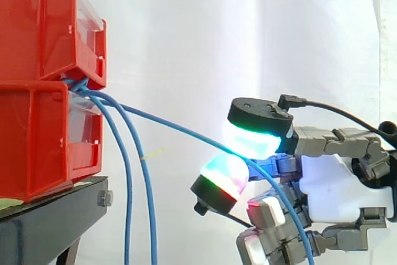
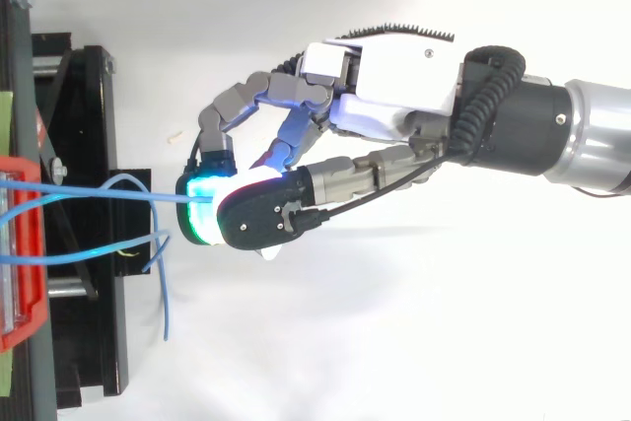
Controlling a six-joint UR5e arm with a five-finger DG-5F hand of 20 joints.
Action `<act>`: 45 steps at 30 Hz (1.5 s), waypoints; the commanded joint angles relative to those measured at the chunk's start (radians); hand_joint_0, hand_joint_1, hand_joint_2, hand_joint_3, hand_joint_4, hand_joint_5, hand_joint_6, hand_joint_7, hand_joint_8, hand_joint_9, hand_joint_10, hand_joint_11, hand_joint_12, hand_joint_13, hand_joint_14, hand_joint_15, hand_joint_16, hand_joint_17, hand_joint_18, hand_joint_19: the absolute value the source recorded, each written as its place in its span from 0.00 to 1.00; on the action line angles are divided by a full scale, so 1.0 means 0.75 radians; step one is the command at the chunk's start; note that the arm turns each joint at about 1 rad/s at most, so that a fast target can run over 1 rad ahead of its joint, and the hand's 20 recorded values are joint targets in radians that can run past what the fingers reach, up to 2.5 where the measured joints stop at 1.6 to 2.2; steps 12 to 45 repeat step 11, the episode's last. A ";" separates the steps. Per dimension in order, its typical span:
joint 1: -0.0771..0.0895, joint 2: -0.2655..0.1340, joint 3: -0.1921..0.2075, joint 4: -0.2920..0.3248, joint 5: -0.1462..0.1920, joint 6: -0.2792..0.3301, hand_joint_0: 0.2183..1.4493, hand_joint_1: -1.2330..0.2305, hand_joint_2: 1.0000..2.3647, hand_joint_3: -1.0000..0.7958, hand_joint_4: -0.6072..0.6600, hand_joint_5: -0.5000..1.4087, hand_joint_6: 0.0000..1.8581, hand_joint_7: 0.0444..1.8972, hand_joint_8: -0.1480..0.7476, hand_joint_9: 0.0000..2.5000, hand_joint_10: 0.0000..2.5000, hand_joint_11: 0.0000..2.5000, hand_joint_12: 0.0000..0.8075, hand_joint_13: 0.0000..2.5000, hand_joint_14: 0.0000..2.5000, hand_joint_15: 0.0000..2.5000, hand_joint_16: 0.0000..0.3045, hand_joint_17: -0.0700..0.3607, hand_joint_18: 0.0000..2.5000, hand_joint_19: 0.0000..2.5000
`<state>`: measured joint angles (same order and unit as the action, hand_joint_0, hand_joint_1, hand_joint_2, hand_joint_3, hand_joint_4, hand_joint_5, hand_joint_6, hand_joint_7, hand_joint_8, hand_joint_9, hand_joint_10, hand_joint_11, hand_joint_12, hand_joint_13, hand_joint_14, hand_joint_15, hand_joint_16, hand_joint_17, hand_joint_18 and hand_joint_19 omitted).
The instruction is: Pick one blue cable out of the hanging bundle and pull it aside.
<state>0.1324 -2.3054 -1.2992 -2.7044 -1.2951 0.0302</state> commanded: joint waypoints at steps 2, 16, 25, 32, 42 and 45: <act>0.001 0.000 0.000 0.000 0.001 0.001 0.33 0.30 0.09 0.57 0.42 0.22 0.50 0.57 0.50 0.49 0.01 0.28 0.43 0.40 0.01 0.28 0.19 0.46 0.33 0.19; -0.001 0.000 0.000 0.000 -0.002 0.001 0.32 0.30 0.09 0.56 0.41 0.22 0.50 0.57 0.49 0.49 0.01 0.28 0.44 0.40 0.01 0.28 0.19 0.46 0.33 0.19; -0.001 0.000 0.000 0.000 -0.002 0.001 0.32 0.30 0.09 0.56 0.41 0.22 0.50 0.57 0.49 0.49 0.01 0.28 0.44 0.40 0.01 0.28 0.19 0.46 0.33 0.19; -0.001 0.000 0.000 0.000 -0.002 0.001 0.32 0.30 0.09 0.56 0.41 0.22 0.50 0.57 0.49 0.49 0.01 0.28 0.44 0.40 0.01 0.28 0.19 0.46 0.33 0.19; -0.001 0.000 0.000 0.000 -0.002 0.001 0.32 0.30 0.09 0.56 0.41 0.22 0.50 0.57 0.49 0.49 0.01 0.28 0.44 0.40 0.01 0.28 0.19 0.46 0.33 0.19; -0.001 0.000 0.000 0.000 -0.002 0.001 0.32 0.30 0.09 0.56 0.41 0.22 0.50 0.57 0.49 0.49 0.01 0.28 0.44 0.40 0.01 0.28 0.19 0.46 0.33 0.19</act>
